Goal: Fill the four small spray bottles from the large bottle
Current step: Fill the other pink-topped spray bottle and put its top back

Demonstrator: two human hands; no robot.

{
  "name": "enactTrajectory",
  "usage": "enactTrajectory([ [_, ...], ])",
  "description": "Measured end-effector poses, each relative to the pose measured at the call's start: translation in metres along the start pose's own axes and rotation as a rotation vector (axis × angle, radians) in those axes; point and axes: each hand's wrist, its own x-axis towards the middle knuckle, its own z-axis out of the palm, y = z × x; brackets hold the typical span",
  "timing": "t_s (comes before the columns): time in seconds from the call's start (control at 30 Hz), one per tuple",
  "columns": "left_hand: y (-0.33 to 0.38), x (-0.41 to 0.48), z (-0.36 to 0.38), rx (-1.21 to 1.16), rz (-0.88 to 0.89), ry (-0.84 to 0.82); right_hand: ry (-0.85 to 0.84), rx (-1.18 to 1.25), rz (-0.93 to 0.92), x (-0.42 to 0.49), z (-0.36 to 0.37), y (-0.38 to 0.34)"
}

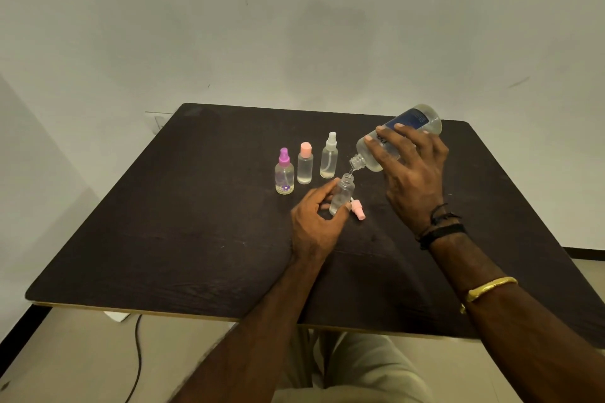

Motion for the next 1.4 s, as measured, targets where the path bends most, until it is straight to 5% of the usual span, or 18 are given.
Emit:
enactTrajectory([
  [1.4, 0.0003, 0.0000, -0.0008, -0.026, -0.003, 0.011, 0.037, -0.010, -0.145, 0.0087, -0.0057, 0.0040],
])
